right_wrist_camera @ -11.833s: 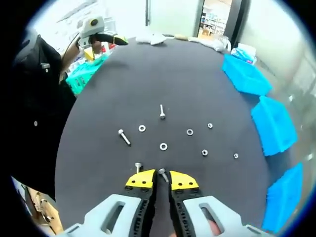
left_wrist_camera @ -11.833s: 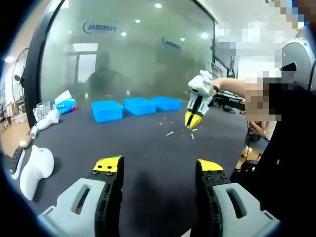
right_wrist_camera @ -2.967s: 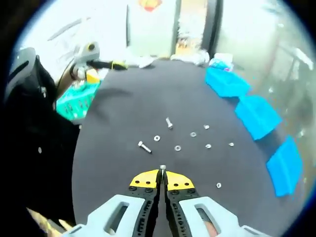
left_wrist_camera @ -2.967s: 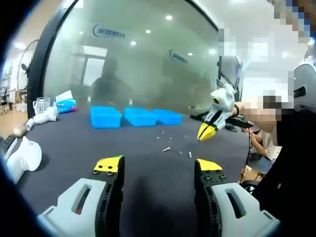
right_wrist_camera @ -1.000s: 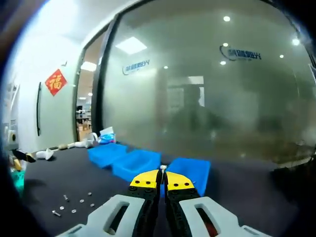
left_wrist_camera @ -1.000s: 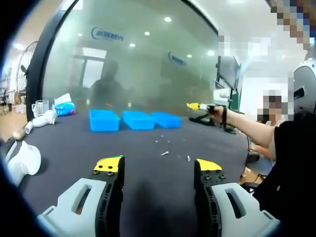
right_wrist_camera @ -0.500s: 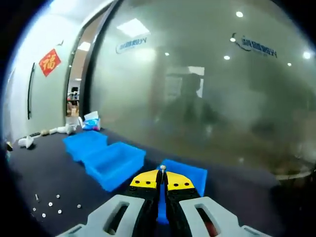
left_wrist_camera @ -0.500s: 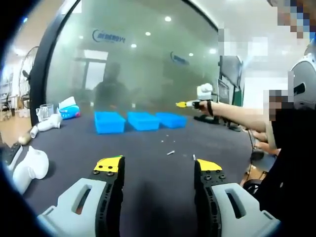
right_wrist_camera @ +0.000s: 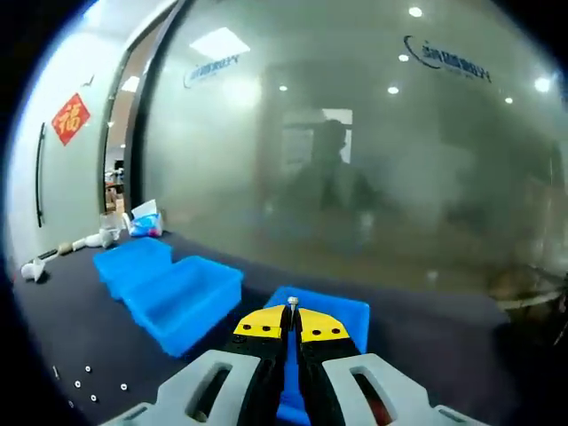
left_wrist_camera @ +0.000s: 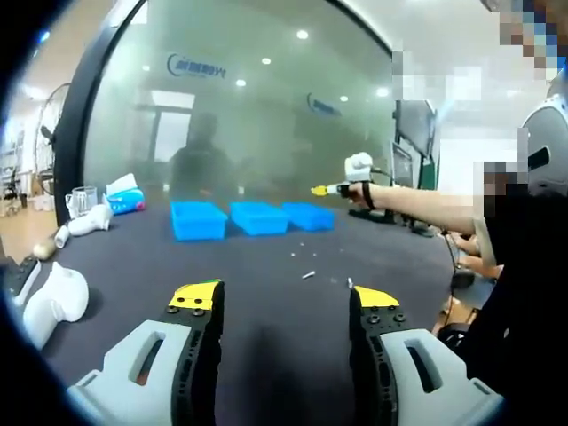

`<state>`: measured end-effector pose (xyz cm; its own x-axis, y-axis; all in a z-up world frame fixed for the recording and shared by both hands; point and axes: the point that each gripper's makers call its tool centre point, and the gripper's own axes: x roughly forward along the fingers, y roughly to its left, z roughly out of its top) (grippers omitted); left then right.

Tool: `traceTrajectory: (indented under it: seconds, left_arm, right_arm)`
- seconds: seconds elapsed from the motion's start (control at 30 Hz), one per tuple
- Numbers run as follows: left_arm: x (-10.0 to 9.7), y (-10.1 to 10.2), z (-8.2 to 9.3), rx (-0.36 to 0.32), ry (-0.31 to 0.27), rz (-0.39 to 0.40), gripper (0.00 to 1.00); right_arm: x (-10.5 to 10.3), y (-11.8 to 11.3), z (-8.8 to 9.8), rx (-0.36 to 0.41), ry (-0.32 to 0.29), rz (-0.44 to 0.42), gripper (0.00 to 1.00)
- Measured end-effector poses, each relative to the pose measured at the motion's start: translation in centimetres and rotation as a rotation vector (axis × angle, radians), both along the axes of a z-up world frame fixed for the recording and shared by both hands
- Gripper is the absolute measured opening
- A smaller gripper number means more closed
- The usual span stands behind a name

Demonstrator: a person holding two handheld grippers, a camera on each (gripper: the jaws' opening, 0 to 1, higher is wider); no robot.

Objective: Sort the screws, nuts, and washers into the corresponding bins

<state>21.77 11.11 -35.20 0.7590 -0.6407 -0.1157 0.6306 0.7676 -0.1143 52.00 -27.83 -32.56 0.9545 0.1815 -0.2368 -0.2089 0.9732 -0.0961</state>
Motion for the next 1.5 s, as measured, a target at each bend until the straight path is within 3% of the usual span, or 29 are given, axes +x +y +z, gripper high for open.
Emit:
traceTrajectory:
  seconds: [0.2, 0.33, 0.47, 0.53, 0.73, 1.03, 1.5]
  left_arm:
    - [-0.1, -0.1, 0.0, -0.001, -0.001, -0.004, 0.55]
    - [-0.1, -0.1, 0.0, -0.002, 0.002, -0.003, 0.55]
    - [-0.1, -0.1, 0.0, -0.003, 0.002, -0.003, 0.55]
    - [-0.1, -0.2, 0.1, -0.004, 0.001, -0.004, 0.55]
    - [-0.1, -0.5, -0.1, -0.004, 0.004, -0.01, 0.56]
    - [-0.2, -0.7, 0.1, 0.0, -0.001, -0.011, 0.55]
    - [-0.6, -1.4, 0.8, 0.005, -0.024, -0.029, 0.55]
  right_arm:
    - [-0.1, -0.1, -0.8, 0.022, 0.027, 0.006, 0.06]
    - [-0.3, 0.0, -0.5, 0.001, -0.003, 0.021, 0.21]
    - [-0.9, -0.2, -0.5, -0.001, -0.016, 0.029, 0.29]
    - [-1.7, 0.2, -1.0, 0.037, 0.009, 0.04, 0.31]
    - [-5.8, 1.8, -1.9, 0.033, -0.01, 0.112, 0.34]
    - [-13.0, 3.2, -1.2, 0.057, -0.063, 0.177, 0.34]
    - [-23.4, 4.4, -1.8, 0.091, -0.096, 0.207, 0.32]
